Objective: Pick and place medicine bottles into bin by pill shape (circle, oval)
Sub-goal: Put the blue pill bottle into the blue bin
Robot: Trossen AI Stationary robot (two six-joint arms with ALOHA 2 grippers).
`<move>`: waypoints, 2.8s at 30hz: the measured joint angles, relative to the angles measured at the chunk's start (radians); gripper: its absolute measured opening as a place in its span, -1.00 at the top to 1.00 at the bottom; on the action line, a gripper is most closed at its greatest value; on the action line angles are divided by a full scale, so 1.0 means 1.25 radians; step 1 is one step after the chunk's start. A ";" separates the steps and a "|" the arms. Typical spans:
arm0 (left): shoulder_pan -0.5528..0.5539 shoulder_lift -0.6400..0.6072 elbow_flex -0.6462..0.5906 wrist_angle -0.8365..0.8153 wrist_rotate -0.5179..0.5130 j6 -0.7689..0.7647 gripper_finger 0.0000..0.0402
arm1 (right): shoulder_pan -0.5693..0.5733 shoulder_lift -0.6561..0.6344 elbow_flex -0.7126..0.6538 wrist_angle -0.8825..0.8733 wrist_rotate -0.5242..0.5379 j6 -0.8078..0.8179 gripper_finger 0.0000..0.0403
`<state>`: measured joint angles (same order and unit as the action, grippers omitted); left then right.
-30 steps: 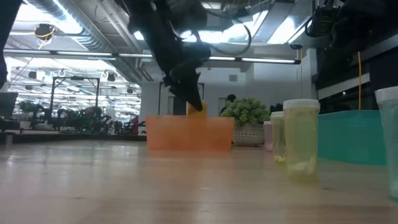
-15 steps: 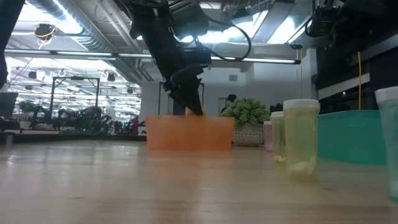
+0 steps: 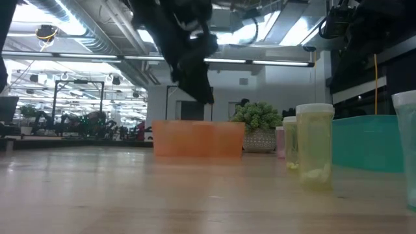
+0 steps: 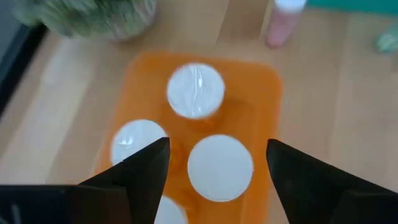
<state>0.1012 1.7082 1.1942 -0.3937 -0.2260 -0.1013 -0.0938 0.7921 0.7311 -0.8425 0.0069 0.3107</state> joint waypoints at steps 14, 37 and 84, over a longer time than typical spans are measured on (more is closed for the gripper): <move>-0.123 -0.277 0.000 -0.172 -0.128 0.004 -0.28 | 0.000 0.000 0.000 0.001 0.000 0.002 -0.40; -0.191 -0.536 -0.101 -0.302 -0.038 -0.114 -0.29 | 0.000 0.001 0.000 0.002 0.000 0.020 -0.40; -0.191 -1.292 -0.949 0.371 -0.227 0.068 -0.30 | 0.000 0.000 0.000 -0.014 0.000 0.023 -0.40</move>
<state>-0.1375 0.0933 0.0082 0.0704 -0.5097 -0.0162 -0.0940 0.7927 0.7307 -0.8597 0.0063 0.3393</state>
